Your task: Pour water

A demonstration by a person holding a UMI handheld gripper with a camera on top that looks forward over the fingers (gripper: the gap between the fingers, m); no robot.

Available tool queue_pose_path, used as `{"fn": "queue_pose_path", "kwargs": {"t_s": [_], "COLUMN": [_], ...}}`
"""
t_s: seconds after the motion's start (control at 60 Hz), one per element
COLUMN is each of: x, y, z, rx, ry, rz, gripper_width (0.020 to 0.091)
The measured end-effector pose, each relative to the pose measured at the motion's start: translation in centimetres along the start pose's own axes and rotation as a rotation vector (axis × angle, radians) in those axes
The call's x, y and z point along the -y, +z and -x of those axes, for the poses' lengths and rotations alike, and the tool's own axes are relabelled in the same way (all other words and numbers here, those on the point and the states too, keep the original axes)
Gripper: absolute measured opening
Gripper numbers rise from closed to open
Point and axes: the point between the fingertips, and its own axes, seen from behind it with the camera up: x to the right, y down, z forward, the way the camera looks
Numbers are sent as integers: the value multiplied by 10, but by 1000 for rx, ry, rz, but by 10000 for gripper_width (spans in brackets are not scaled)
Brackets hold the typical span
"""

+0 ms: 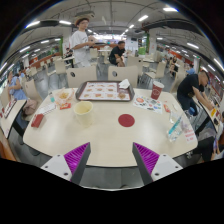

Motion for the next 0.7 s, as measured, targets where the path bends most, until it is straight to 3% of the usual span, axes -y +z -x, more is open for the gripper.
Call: {"fn": "queue_pose_path", "kwargs": {"t_s": [0.333, 0.7], "x": [-43, -3], "y": [40, 129], "z": [-206, -339], "rx": [-125, -153], "ry": [33, 79], "rz": [-49, -173], "gripper_width": [860, 848]}}
